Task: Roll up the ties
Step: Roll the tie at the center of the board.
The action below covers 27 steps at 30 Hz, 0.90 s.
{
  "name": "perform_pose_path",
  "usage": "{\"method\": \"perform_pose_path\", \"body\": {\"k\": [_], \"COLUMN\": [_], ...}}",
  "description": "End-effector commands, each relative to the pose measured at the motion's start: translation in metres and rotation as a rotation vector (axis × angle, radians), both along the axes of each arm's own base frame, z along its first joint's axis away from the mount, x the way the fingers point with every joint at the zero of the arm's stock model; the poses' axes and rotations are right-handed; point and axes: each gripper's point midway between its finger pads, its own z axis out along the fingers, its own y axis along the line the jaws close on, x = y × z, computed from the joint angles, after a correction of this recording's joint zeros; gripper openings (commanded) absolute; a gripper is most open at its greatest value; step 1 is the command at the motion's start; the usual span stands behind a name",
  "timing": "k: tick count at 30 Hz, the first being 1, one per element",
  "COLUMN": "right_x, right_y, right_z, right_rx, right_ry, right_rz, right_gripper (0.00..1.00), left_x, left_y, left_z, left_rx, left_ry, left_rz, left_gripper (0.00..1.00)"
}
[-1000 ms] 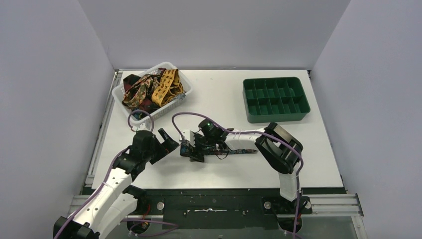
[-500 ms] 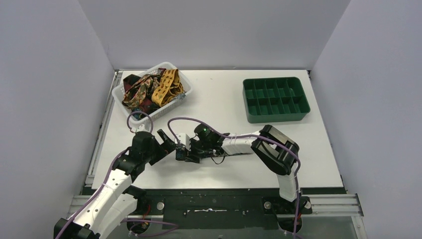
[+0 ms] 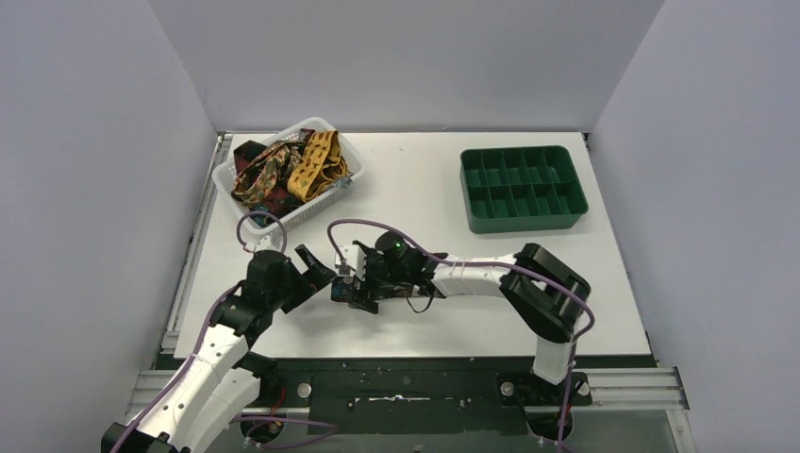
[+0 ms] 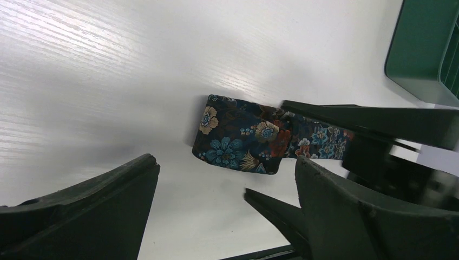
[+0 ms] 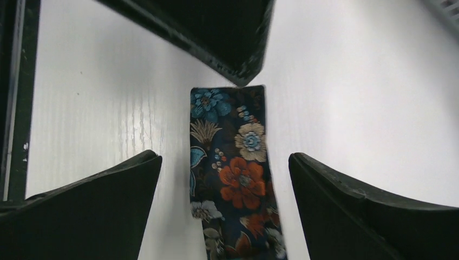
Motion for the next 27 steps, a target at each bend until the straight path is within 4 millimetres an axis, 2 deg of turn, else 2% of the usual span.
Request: {"method": "perform_pose_path", "body": {"k": [1, 4, 6, 7, 9, 10, 13, 15, 17, 20, 21, 27], "right_x": [0.017, 0.025, 0.04, 0.045, 0.058, 0.061, 0.053, 0.054, 0.051, 0.043, 0.041, 0.033], "right_y": [0.005, -0.013, -0.033, -0.043, -0.068, -0.075, -0.082, -0.088, -0.086, -0.076, -0.071, -0.045], "right_z": [0.103, 0.129, 0.141, 0.143, 0.137, 0.136, 0.118, 0.103, 0.097, 0.091, 0.092, 0.083], "right_rx": [0.226, 0.286, 0.314, 0.342, 0.344, 0.351, 0.351, 0.376, 0.434, 0.511, 0.529, 0.469], "right_ry": [-0.182, -0.175, -0.141, -0.069, 0.062, 0.123, 0.415, 0.601, 0.723, 0.86, 0.894, 0.954], "right_rz": [-0.08, -0.227, -0.419, -0.533, -0.77, -0.818, -0.785, -0.843, -0.86, -0.876, -0.865, -0.856], "right_gripper": [0.94, 0.99, 1.0, 1.0, 1.0, 1.0, 1.0, 1.0, 0.93, 0.73, 0.7, 0.65], "left_x": [0.002, 0.002, 0.003, 0.003, 0.004, 0.005, 0.007, 0.008, 0.009, 0.009, 0.009, 0.008], "left_y": [0.003, 0.004, 0.004, 0.004, 0.005, 0.005, 0.006, 0.006, 0.002, -0.007, -0.008, -0.013], "left_z": [0.003, 0.003, 0.003, 0.003, 0.002, 0.002, 0.002, 0.002, 0.001, -0.001, -0.002, -0.006], "left_rx": [-0.004, -0.003, -0.001, -0.002, -0.004, -0.006, -0.01, -0.019, -0.039, -0.084, -0.092, -0.117], "left_ry": [-0.012, -0.017, -0.019, -0.023, -0.024, -0.027, -0.032, -0.034, -0.042, -0.048, -0.046, -0.037], "left_rz": [0.016, 0.017, 0.017, 0.018, 0.022, 0.026, 0.033, 0.04, 0.027, -0.016, -0.02, -0.051], "left_gripper": [0.95, 0.96, 0.97, 0.97, 0.97, 0.97, 0.97, 0.97, 0.97, 0.97, 0.97, 0.97]}}
